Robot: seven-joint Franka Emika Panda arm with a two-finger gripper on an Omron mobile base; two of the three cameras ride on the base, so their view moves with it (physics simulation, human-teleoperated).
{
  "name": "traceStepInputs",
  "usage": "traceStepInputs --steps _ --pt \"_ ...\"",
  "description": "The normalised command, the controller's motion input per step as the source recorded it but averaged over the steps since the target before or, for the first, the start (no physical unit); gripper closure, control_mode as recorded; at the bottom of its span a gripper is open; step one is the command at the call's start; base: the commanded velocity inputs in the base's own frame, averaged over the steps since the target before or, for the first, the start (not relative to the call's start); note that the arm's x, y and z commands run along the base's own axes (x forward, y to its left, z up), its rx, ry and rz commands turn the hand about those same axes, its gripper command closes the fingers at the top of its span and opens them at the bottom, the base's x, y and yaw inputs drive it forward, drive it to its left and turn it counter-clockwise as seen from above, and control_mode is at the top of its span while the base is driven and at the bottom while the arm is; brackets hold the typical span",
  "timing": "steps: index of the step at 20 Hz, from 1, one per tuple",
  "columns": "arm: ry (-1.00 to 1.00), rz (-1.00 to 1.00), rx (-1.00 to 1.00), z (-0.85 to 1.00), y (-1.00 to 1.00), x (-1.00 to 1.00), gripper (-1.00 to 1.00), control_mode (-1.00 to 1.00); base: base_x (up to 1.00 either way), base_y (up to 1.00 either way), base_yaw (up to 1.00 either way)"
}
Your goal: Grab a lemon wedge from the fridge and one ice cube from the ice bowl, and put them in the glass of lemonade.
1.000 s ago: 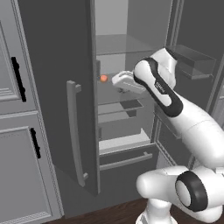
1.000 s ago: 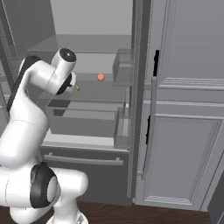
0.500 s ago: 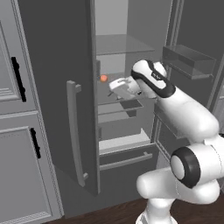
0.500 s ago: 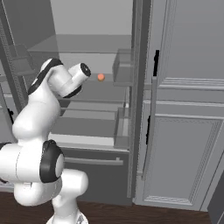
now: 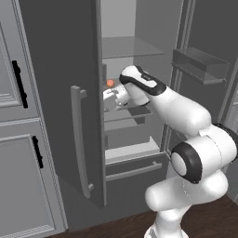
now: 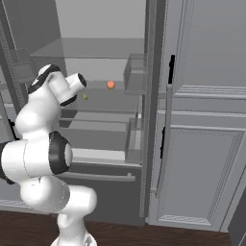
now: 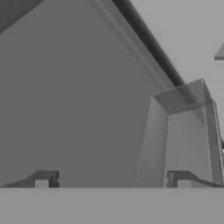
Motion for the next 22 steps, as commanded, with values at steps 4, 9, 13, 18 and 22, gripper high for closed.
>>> traceStepInputs --steps 4,9,13,18,22 --pt "0.02 0.21 0.06 -0.25 0.83 0.01 -1.00 -1.00 0.00 0.00 0.00" --pt "0.00 0.20 0.05 -0.13 0.84 0.00 -1.00 -1.00 0.00 0.00 0.00" --pt "0.00 0.18 0.04 -0.03 0.94 -0.04 -1.00 -1.00 0.00 0.00 0.00" --pt "0.00 0.16 0.01 0.00 1.00 -0.37 -1.00 -1.00 0.00 0.00 0.00" --pt "0.00 0.15 0.00 0.00 1.00 -0.31 -1.00 -1.00 0.00 0.00 0.00"
